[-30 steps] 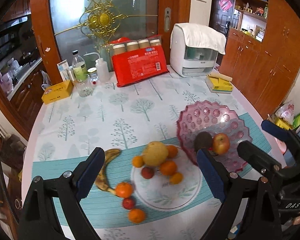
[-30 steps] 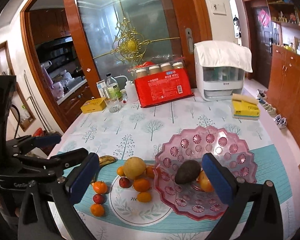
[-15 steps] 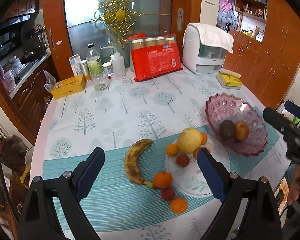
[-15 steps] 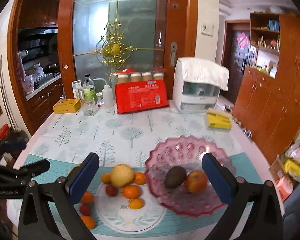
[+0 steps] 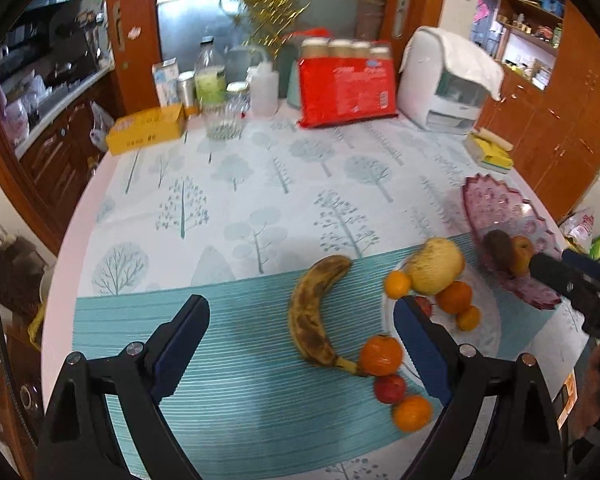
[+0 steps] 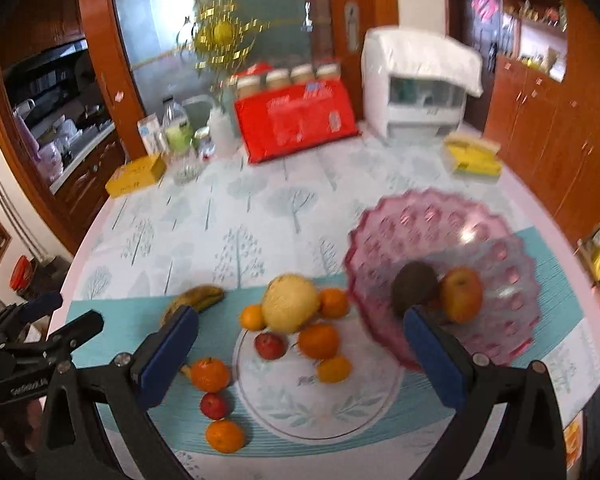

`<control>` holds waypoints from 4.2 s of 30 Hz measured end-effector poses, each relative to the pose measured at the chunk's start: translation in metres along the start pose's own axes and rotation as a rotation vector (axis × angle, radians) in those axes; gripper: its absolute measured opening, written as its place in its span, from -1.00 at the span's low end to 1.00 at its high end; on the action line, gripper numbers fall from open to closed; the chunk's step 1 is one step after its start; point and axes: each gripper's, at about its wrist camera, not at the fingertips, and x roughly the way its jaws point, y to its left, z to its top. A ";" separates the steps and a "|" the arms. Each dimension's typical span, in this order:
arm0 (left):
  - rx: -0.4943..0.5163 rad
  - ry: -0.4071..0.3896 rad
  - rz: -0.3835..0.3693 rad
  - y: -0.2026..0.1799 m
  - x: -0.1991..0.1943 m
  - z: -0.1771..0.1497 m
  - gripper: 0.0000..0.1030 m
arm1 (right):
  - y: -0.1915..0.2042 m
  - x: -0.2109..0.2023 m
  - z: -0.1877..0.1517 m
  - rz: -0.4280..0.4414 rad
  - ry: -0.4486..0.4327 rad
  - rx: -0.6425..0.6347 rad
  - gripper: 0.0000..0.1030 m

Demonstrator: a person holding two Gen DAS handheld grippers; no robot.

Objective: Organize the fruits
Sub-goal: 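Withdraw both tools from the bowl back toward the fruit plate, then grasp the banana with the left tool while the right tool grasps the pear, then carry the banana and pear into the pink bowl and open both tools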

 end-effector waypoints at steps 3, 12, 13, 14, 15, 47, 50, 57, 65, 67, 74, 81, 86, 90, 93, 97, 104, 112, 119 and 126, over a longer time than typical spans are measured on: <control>-0.022 0.039 -0.004 0.010 0.027 0.000 0.80 | 0.001 0.028 -0.004 0.042 0.068 0.039 1.00; -0.043 0.145 -0.037 0.016 0.097 0.000 0.56 | 0.001 0.096 -0.002 -0.005 0.123 0.128 0.85; -0.049 0.154 -0.047 0.016 0.103 0.000 0.55 | 0.000 0.102 -0.001 -0.010 0.126 0.134 0.82; -0.052 0.162 -0.055 0.017 0.106 0.001 0.54 | 0.001 0.108 0.000 -0.019 0.134 0.140 0.79; -0.055 0.168 -0.059 0.016 0.111 0.002 0.52 | 0.000 0.112 0.002 -0.025 0.141 0.144 0.76; 0.001 0.266 0.005 -0.008 0.162 -0.007 -0.31 | 0.010 0.154 -0.006 -0.093 0.157 0.146 0.05; -0.018 0.265 0.003 -0.005 0.160 -0.008 -0.33 | 0.005 0.150 -0.010 -0.058 0.133 0.170 0.04; -0.064 0.226 -0.012 0.002 0.146 -0.008 -0.34 | 0.008 0.132 -0.009 -0.020 0.056 0.127 0.03; -0.086 0.195 -0.014 0.004 0.127 -0.004 -0.35 | 0.006 0.124 -0.013 0.049 0.046 0.140 0.02; -0.088 0.182 -0.013 0.003 0.120 -0.003 -0.35 | 0.006 0.120 -0.014 0.062 0.040 0.140 0.02; -0.095 0.121 -0.028 -0.002 0.091 0.010 -0.37 | 0.007 0.093 -0.007 0.118 -0.002 0.124 0.02; -0.079 0.030 -0.053 -0.023 0.050 0.035 -0.38 | -0.005 0.054 0.006 0.162 -0.065 0.126 0.02; -0.055 -0.019 -0.095 -0.049 0.024 0.053 -0.38 | -0.026 0.023 0.017 0.171 -0.122 0.141 0.02; -0.020 -0.042 -0.146 -0.083 0.008 0.068 -0.38 | -0.051 0.001 0.024 0.150 -0.160 0.150 0.02; 0.008 -0.052 -0.171 -0.110 0.003 0.077 -0.38 | -0.074 -0.010 0.026 0.130 -0.178 0.162 0.02; 0.048 -0.044 -0.192 -0.158 0.009 0.089 -0.38 | -0.114 -0.019 0.030 0.088 -0.189 0.180 0.02; 0.087 -0.004 -0.205 -0.230 0.037 0.103 -0.38 | -0.185 -0.019 0.034 0.032 -0.169 0.204 0.02; 0.118 0.070 -0.158 -0.291 0.082 0.106 -0.38 | -0.252 0.008 0.039 0.011 -0.114 0.185 0.02; 0.139 0.163 -0.113 -0.319 0.131 0.095 -0.38 | -0.275 0.047 0.041 0.034 -0.041 0.145 0.02; 0.151 0.244 -0.089 -0.333 0.165 0.086 -0.38 | -0.272 0.075 0.039 0.077 0.023 0.088 0.02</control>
